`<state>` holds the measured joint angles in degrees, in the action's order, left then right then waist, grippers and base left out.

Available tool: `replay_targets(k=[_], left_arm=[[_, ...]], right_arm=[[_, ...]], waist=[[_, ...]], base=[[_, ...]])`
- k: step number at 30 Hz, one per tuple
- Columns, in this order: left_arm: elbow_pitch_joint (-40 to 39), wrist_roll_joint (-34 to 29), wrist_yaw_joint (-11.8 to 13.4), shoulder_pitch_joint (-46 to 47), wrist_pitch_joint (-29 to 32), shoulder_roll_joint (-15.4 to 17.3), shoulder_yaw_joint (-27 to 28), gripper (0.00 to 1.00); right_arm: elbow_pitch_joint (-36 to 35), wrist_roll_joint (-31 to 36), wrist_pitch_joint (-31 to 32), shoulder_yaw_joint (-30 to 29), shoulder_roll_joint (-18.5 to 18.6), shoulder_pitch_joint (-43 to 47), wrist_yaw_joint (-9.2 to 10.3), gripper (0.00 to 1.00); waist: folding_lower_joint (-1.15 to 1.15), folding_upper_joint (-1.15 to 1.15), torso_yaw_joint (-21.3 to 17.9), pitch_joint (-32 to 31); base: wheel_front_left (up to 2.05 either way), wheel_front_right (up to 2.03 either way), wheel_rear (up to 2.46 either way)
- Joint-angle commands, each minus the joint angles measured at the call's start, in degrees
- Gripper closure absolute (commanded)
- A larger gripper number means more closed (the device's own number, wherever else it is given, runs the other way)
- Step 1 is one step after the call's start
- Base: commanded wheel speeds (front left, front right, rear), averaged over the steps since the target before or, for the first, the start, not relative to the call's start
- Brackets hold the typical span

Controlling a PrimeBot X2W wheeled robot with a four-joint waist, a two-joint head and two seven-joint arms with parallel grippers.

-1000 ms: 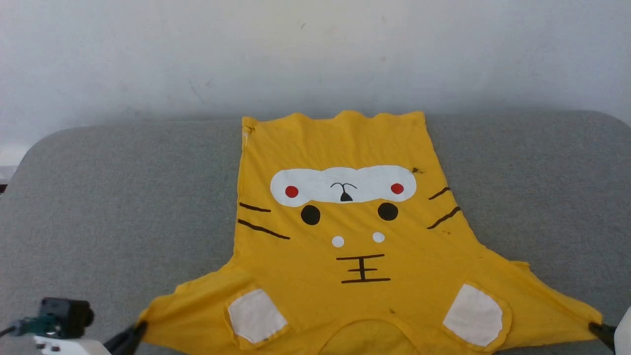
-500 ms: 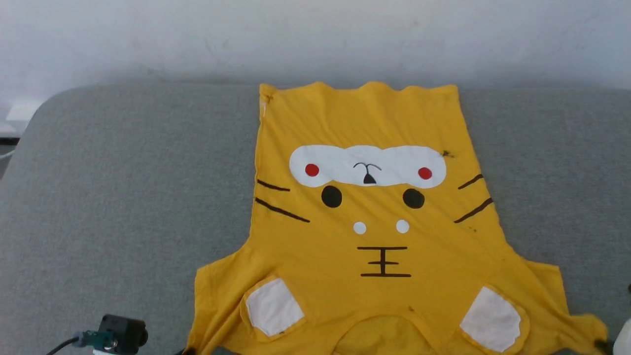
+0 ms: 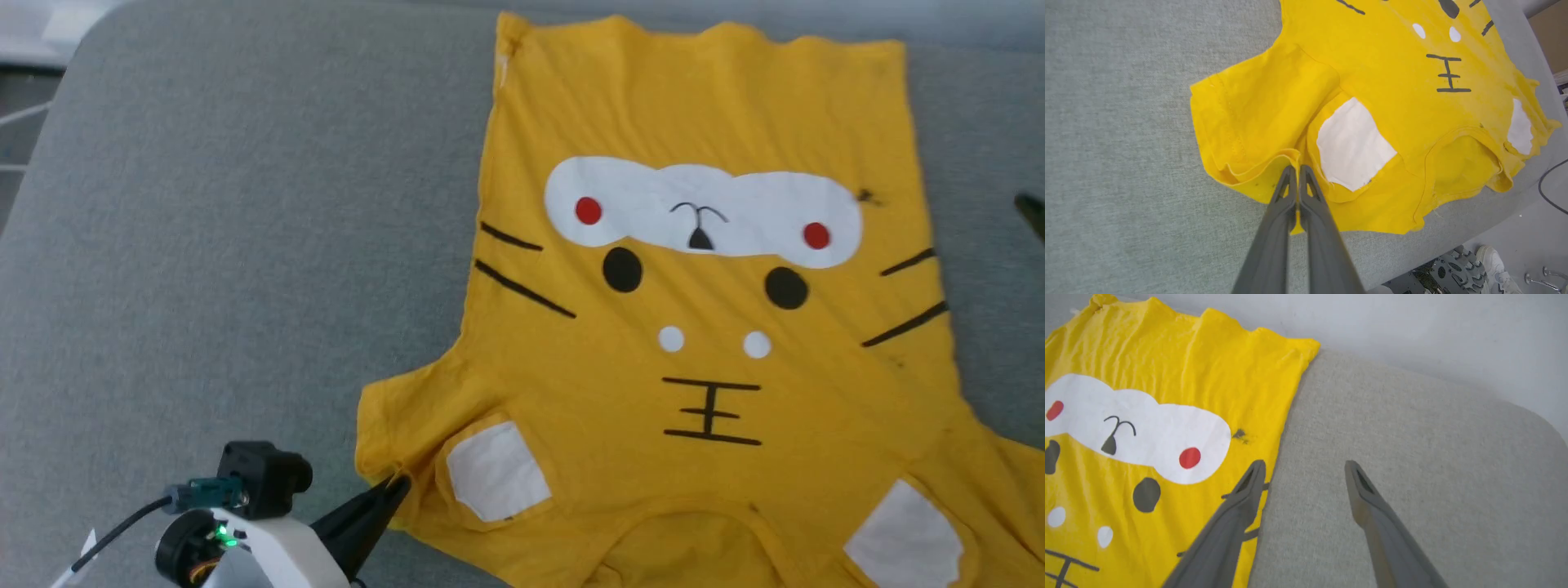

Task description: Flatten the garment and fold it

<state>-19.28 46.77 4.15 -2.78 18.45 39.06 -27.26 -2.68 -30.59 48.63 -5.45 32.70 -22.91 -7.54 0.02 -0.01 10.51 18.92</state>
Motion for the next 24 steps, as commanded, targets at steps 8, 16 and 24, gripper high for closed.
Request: replay_targets(k=[8,16,24], left_arm=[[-3.8,-1.7,-0.1,4.0,-2.3,-5.5,-2.7,1.00],[-4.3,-4.0,-0.6,6.8,-3.2,-8.7,-5.4,1.00],[-3.7,-5.7,-1.1,8.5,-4.5,-10.6,-7.0,1.00]], right_arm=[[14.6,6.0,5.8,7.4,3.3,-22.4,0.05,0.00],[26.3,12.6,8.4,8.8,7.7,-34.7,0.05,0.00],[32.6,15.3,8.0,8.8,8.6,-37.6,0.05,0.00]], waist=[[-0.02,0.01,12.9,14.8],[-0.02,0.01,17.9,18.7],[-0.02,0.01,19.9,19.9]], base=[[0.00,0.00,0.00],[0.00,0.00,0.00],[0.00,0.00,0.00]])
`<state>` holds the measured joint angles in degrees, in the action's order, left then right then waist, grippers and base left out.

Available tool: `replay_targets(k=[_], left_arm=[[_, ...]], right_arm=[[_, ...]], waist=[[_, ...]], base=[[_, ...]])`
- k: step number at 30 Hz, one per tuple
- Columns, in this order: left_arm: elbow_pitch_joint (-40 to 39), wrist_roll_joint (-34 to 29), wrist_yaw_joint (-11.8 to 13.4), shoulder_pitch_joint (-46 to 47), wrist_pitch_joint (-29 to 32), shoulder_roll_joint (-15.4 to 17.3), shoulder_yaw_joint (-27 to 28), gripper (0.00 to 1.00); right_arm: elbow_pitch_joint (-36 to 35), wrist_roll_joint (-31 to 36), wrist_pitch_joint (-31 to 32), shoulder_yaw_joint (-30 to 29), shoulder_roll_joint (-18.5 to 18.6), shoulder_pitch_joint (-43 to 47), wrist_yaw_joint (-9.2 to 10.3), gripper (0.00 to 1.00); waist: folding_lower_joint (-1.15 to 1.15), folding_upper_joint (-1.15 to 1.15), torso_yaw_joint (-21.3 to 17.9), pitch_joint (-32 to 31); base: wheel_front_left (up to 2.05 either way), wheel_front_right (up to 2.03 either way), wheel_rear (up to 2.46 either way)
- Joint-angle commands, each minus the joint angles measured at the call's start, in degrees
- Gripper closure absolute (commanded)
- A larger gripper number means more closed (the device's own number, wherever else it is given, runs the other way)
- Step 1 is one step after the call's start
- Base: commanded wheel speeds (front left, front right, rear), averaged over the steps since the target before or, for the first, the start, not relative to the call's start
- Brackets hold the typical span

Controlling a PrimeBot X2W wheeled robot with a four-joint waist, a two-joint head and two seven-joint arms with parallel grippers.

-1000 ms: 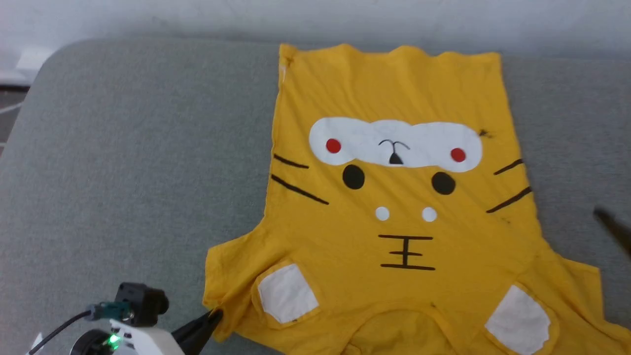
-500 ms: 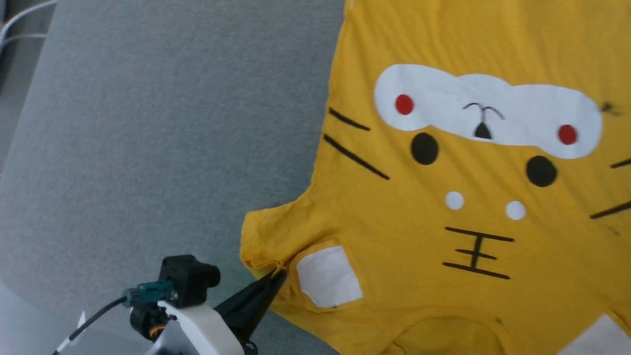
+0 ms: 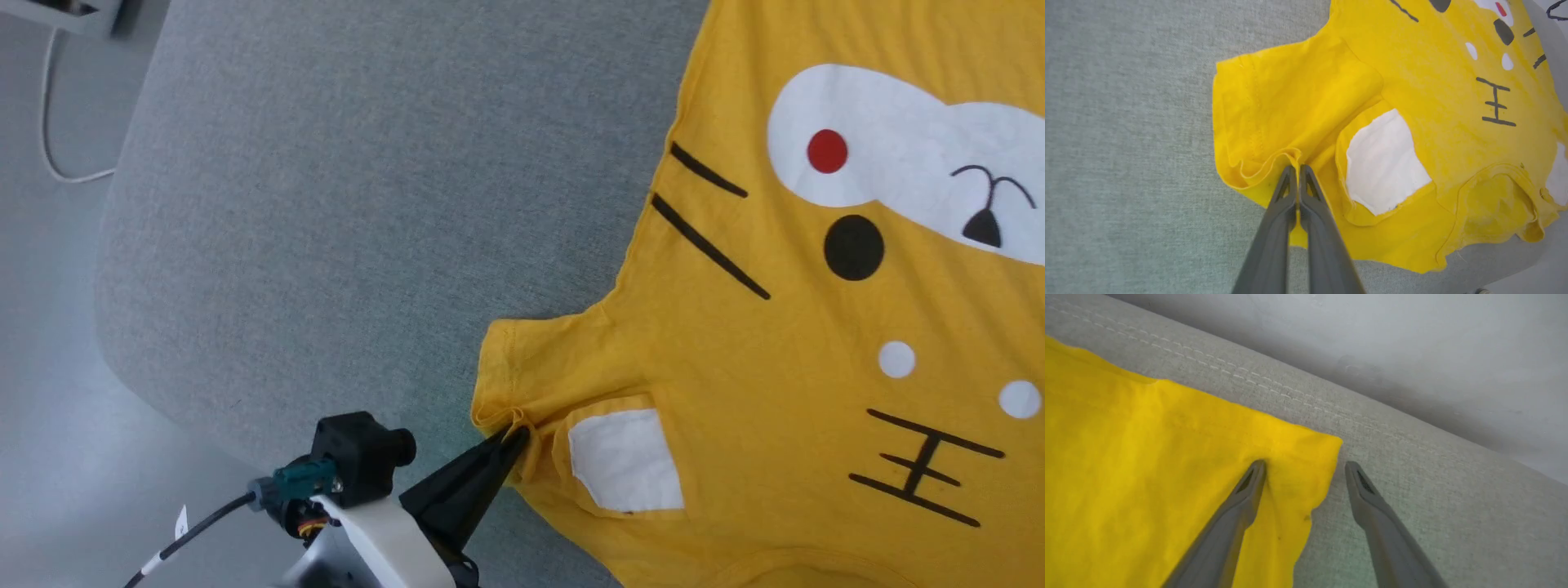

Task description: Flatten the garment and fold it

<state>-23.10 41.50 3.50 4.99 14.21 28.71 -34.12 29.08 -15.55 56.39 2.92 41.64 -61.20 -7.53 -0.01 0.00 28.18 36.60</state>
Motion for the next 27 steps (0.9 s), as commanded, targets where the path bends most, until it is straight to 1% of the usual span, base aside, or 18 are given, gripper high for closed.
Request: replay_targets(k=[1,2,3,4,5,11,17,23,27], left_arm=[[0.1,-0.7,-0.5,0.9,-0.3,-0.4,-0.3,1.00],[0.1,-1.0,-0.4,1.0,-0.4,-0.5,-0.5,1.00],[0.0,-1.2,-0.4,1.1,-0.5,-0.6,-0.6,1.00],[0.0,-1.4,-0.3,1.2,-0.5,-0.6,-0.7,1.00],[-0.1,-1.7,-0.3,1.3,-0.5,-0.6,-0.8,1.00],[-0.2,-3.4,0.9,1.7,-0.2,0.6,-0.2,1.00],[-0.2,-3.3,2.4,0.7,0.5,1.6,0.6,1.00],[-0.1,-2.2,4.2,-1.1,1.3,2.9,2.1,1.00],[0.7,-1.3,5.3,-3.2,1.9,3.9,2.8,1.00]], right_arm=[[1.4,0.5,0.2,0.8,-0.2,0.9,0.04,0.00],[1.9,0.4,0.3,1.3,-0.1,1.3,0.04,0.00],[2.5,0.2,0.5,1.5,0.0,1.7,0.04,0.42],[2.9,-0.2,0.5,1.5,0.0,2.1,0.04,0.97],[3.3,-0.5,0.5,1.6,0.0,2.5,0.04,1.00],[4.1,-2.2,-0.5,2.4,0.5,4.8,0.04,1.00],[5.3,-3.7,-2.7,2.0,0.0,7.6,0.04,1.00],[5.4,-6.6,-4.7,3.4,-0.6,13.5,0.04,1.00],[3.2,-9.4,-5.7,5.3,-0.6,19.4,0.04,1.00]], waist=[[0.01,0.00,2.2,2.3],[0.01,0.00,2.2,2.2],[0.01,0.00,2.2,2.2],[0.01,0.00,2.0,2.1],[0.01,0.00,1.9,2.0],[0.01,0.00,0.3,0.9],[0.01,0.00,-2.4,-2.3],[0.01,0.00,-6.8,-8.1],[0.01,0.00,-10.6,-12.6]], base=[[0.00,0.00,0.00],[0.00,0.00,0.00],[0.00,0.00,0.00],[0.00,0.00,0.00],[0.00,0.00,0.00],[0.00,0.00,0.00],[0.00,0.00,0.00],[0.00,0.00,0.00],[0.00,0.00,0.00]])
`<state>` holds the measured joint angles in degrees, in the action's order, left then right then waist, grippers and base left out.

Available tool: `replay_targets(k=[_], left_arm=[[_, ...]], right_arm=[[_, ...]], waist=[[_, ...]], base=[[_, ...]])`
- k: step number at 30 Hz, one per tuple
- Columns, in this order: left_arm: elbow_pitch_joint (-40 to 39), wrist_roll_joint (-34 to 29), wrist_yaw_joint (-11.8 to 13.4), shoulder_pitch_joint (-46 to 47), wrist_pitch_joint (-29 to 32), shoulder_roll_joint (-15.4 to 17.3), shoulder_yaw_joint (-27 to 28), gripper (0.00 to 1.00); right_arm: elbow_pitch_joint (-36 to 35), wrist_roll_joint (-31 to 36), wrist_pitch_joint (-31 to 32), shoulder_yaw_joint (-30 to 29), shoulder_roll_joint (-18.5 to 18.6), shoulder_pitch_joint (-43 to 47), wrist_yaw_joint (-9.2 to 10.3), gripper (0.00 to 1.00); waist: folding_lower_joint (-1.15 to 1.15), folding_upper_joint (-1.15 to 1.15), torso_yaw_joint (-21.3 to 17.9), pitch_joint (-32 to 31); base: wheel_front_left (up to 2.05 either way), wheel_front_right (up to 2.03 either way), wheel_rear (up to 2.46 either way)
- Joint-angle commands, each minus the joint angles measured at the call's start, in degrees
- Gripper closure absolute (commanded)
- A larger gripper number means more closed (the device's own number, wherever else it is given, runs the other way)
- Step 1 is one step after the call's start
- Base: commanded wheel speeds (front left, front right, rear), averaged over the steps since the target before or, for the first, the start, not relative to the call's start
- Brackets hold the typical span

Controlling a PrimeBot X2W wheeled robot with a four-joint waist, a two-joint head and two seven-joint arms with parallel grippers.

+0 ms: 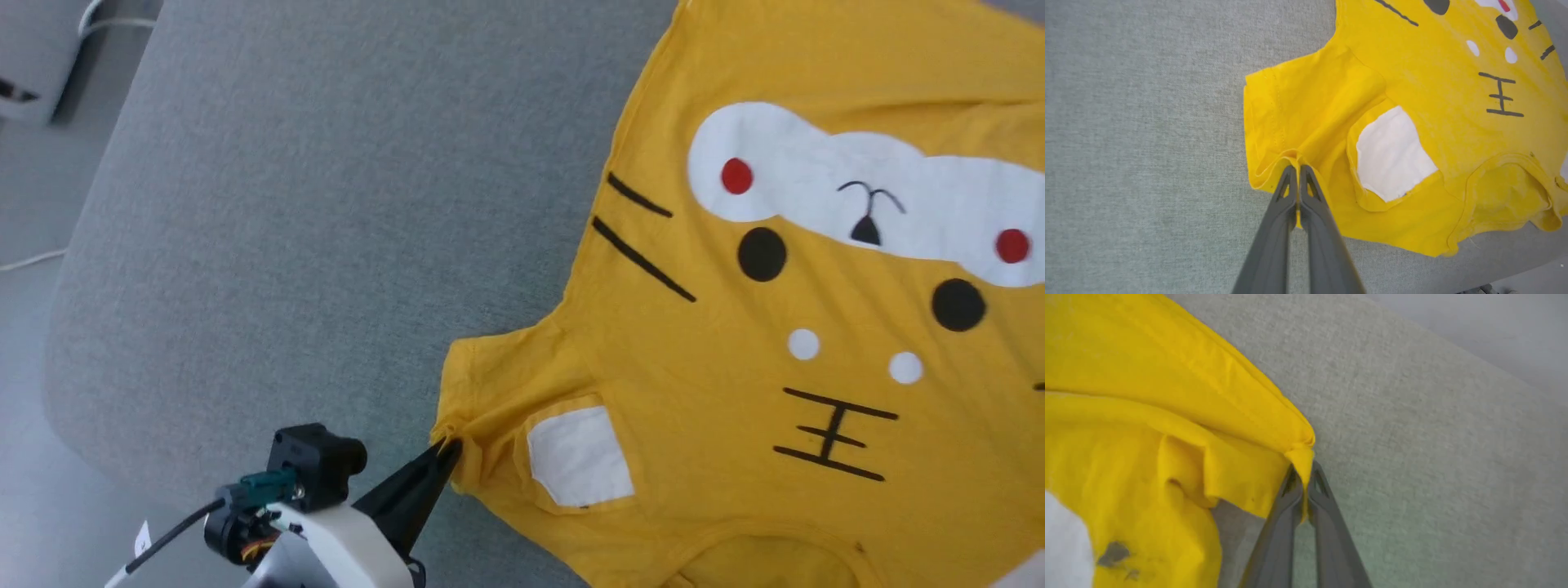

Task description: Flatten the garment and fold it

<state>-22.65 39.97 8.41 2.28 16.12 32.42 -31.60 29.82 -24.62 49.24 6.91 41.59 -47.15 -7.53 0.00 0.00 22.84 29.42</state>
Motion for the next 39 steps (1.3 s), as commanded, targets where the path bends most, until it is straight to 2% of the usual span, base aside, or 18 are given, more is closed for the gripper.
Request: replay_targets(k=[1,6,13,23,29,30,31,39], left_arm=[[0.4,0.0,0.6,-0.9,0.0,0.6,0.3,1.00],[1.6,0.3,2.6,-3.6,-1.0,0.2,0.7,1.00],[3.9,2.6,4.5,-8.6,-2.1,0.2,1.8,1.00],[6.0,4.9,5.5,-12.3,-4.2,0.1,3.6,1.00],[6.1,5.0,5.3,-11.9,-4.3,0.2,3.8,1.00],[6.0,5.0,5.3,-11.7,-4.3,0.2,3.9,1.00],[5.9,4.9,5.2,-11.5,-4.3,0.3,3.9,1.00],[4.4,3.9,4.8,-8.1,-4.3,-1.0,3.0,1.00]], right_arm=[[1.5,-1.2,1.0,1.5,-0.5,6.9,0.04,1.00],[-4.3,-4.3,-1.3,1.7,-0.3,16.8,0.04,1.00],[-15.7,-6.9,-3.5,-3.7,-2.8,32.0,0.04,1.00],[-33.6,-4.9,2.1,-15.7,-13.0,53.2,0.04,1.00],[-38.1,-4.5,6.1,-19.4,-18.2,60.0,0.04,1.00],[-38.8,-4.2,6.5,-19.7,-18.4,60.1,0.04,0.85],[-39.6,-3.9,6.8,-19.7,-18.2,59.9,0.04,0.00],[-45.9,-6.1,7.1,-18.7,-16.0,48.6,0.04,0.00]], waist=[[0.00,0.00,-6.2,-6.5],[0.00,0.00,-10.7,-12.4],[0.00,0.00,-15.6,-18.8],[0.00,0.00,-19.2,-21.5],[0.00,0.00,-19.3,-20.9],[0.00,0.00,-19.2,-20.7],[0.00,0.00,-19.0,-20.5],[0.00,0.00,-14.4,-16.8]], base=[[0.00,0.00,0.00],[0.00,0.00,0.00],[0.00,0.00,0.00],[0.00,0.00,0.00],[0.00,0.00,0.00],[0.00,0.00,0.00],[0.00,0.00,0.00],[0.00,0.00,0.00]])
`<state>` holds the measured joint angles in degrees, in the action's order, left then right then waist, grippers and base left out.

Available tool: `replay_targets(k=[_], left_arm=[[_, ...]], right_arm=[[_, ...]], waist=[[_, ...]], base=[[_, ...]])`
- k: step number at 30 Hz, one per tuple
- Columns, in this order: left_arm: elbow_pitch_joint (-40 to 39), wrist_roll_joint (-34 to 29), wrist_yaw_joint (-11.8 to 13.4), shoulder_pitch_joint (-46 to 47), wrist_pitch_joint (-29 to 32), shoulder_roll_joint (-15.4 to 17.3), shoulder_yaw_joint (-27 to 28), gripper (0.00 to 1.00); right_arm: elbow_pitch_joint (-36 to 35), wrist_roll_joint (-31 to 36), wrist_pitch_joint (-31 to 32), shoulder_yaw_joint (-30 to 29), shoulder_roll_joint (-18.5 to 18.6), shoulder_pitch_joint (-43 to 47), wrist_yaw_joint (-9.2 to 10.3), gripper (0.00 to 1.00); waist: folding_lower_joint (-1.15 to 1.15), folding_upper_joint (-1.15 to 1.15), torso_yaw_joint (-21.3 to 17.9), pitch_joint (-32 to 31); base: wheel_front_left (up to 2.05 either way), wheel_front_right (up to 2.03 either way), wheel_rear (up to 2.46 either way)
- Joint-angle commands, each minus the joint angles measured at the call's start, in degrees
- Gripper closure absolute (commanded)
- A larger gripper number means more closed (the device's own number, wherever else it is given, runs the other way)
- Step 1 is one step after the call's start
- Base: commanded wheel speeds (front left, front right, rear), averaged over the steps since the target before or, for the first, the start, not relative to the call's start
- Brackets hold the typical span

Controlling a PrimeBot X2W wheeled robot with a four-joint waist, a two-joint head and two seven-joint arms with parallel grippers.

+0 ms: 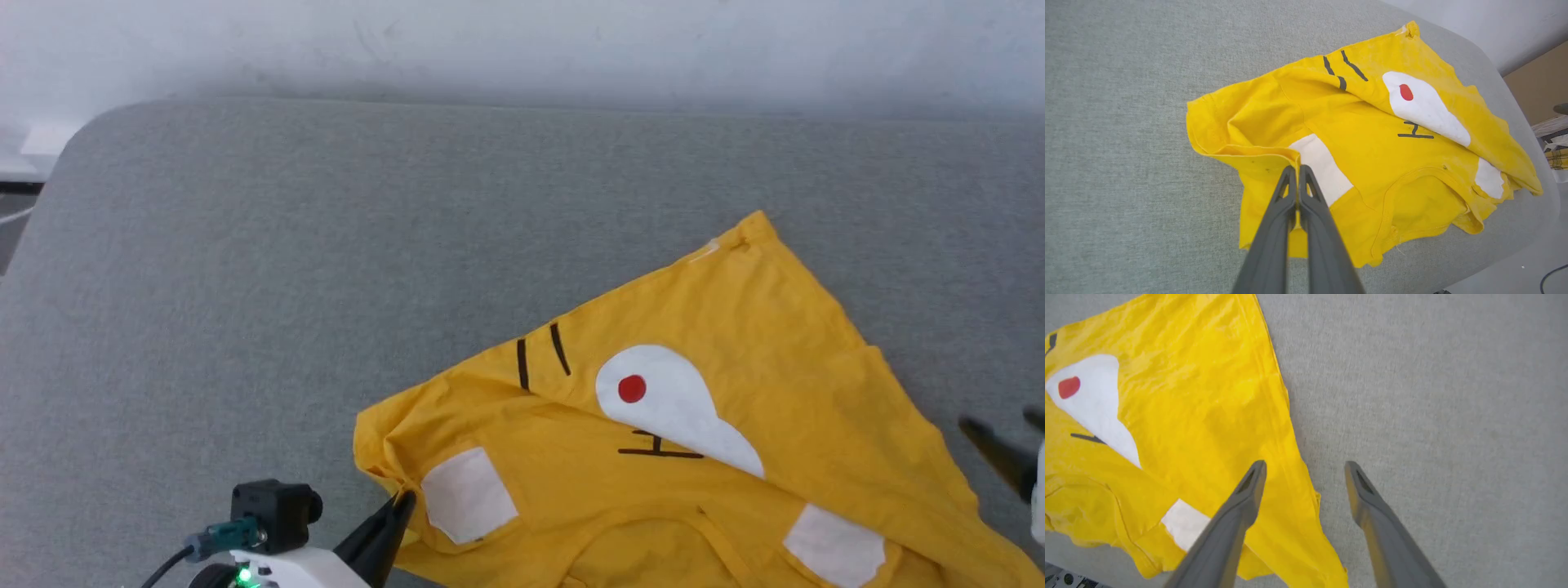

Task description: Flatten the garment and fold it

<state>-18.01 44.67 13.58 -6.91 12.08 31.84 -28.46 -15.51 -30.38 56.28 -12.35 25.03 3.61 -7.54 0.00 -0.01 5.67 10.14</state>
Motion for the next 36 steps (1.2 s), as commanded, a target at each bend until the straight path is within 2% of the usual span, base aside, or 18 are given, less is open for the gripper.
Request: replay_targets(k=[1,5,8,15,21,26,27,28,29,32,36], left_arm=[[-0.3,-1.0,-0.4,1.6,-0.3,-0.8,-0.4,1.00],[-0.1,-1.0,-1.0,3.3,-1.0,-2.8,-1.3,1.00],[1.0,-1.1,-1.7,5.1,-2.0,-5.2,-2.4,1.00],[6.2,-1.5,-3.3,8.6,-5.0,-11.6,-5.5,1.00],[10.2,-2.8,-4.2,11.1,-6.6,-15.7,-8.3,1.00],[12.4,-2.9,-5.4,12.3,-7.4,-17.2,-9.5,1.00],[12.7,-2.9,-5.5,12.4,-7.5,-17.4,-9.6,1.00],[13.0,-2.9,-5.6,12.5,-7.6,-17.4,-9.6,1.00],[13.2,-2.9,-5.7,12.6,-7.7,-17.5,-9.6,1.00],[13.7,-2.8,-5.7,12.6,-8.0,-17.5,-9.6,1.00],[13.9,-2.9,-5.5,12.7,-8.0,-16.9,-9.2,1.00]], right_arm=[[-0.7,-0.4,0.1,1.4,1.4,-4.3,0.05,0.00],[0.8,-0.5,0.5,4.9,4.0,-11.1,0.05,0.00],[4.3,0.7,0.5,9.7,6.5,-18.2,0.05,0.00],[16.8,3.8,-1.0,18.7,7.0,-32.0,0.05,0.00],[26.6,5.8,-2.6,23.3,9.1,-37.9,0.05,0.00],[32.6,5.0,-3.3,26.0,10.3,-39.6,0.05,0.00],[33.4,4.6,-2.9,26.9,10.7,-39.4,0.05,0.13],[33.9,4.2,-2.5,28.1,11.3,-39.1,0.05,0.75],[34.2,3.8,-2.3,29.3,12.0,-38.8,0.05,1.00],[35.4,2.7,-2.1,31.1,13.6,-38.0,0.05,1.00],[36.6,1.8,-4.0,31.1,13.7,-37.8,0.05,1.00]], waist=[[0.00,0.01,3.6,3.2],[0.00,0.01,6.2,5.5],[0.00,0.01,8.9,7.6],[0.00,0.01,13.8,11.5],[0.00,0.01,16.8,13.9],[0.00,0.01,18.5,15.2],[0.00,0.01,18.7,15.3],[0.00,0.01,18.8,15.4],[0.00,0.01,18.9,15.4],[0.00,0.01,18.9,15.4],[0.00,0.01,18.0,14.3]], base=[[0.00,0.00,0.00],[0.00,0.00,0.00],[0.00,0.00,0.00],[0.00,0.00,0.00],[0.00,0.00,0.00],[0.00,0.00,0.00],[0.00,0.00,0.00],[0.00,0.00,0.00],[0.00,0.00,0.00],[0.00,0.00,0.00],[0.00,0.00,0.00]])
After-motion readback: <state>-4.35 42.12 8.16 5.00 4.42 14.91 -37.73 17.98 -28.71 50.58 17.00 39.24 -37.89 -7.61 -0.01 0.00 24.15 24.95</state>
